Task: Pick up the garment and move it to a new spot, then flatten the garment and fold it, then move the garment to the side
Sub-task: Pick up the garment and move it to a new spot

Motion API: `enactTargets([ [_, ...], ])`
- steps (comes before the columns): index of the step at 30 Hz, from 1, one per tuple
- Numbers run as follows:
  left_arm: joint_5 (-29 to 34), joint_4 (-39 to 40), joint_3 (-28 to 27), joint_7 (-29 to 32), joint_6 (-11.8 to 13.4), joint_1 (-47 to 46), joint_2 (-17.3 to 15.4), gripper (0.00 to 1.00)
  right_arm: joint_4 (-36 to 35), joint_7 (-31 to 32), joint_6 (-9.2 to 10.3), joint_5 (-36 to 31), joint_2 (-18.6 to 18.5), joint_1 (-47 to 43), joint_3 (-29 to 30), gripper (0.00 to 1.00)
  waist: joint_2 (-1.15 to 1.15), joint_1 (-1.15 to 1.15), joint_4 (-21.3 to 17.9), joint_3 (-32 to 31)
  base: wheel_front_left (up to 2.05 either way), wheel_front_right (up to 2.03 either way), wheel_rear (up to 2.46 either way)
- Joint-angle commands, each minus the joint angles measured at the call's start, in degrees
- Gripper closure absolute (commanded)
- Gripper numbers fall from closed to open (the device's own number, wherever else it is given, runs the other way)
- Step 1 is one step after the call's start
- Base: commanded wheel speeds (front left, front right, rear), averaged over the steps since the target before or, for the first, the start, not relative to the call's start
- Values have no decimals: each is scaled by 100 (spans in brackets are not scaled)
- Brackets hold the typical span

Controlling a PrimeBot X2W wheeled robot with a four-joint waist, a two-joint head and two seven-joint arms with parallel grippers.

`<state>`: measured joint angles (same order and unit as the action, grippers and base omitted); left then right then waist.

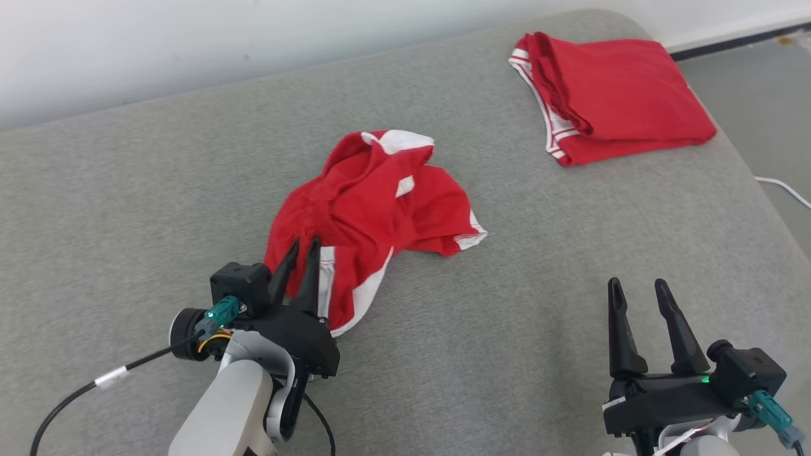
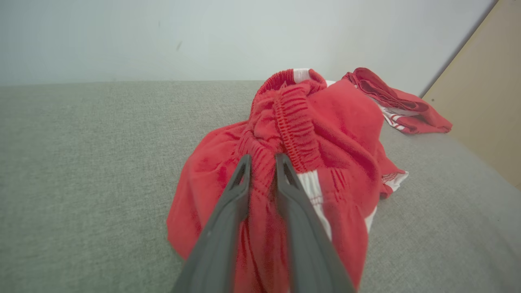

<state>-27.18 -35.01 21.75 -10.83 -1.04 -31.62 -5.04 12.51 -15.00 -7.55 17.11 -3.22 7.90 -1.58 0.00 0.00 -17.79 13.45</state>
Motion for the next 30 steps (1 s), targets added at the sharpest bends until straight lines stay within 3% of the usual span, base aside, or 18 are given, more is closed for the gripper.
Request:
enactTargets([
  [1, 115, 3, 48, -143, -34, 49, -50, 0, -5, -23, 15, -45, -35, -38, 18, 0, 0, 0, 192, -116, 0, 0, 0],
  [9, 242, 465, -28, -416, -50, -19, -46, 0, -43, -16, 15, -69, -162, -160, 60, 0, 0, 0, 636, -461, 0, 0, 0],
  [24, 738, 2078, -836, -437, 256, 1421, -961, 0, -233, 67, 15, -171, -198, -593, 128, 0, 0, 0, 1406, -1181, 0, 0, 0],
  [30, 770, 2647, -1294, -437, 307, 2305, -1123, 0, -363, 145, 15, -205, -177, -741, 126, 0, 0, 0, 1512, -1322, 0, 0, 0],
])
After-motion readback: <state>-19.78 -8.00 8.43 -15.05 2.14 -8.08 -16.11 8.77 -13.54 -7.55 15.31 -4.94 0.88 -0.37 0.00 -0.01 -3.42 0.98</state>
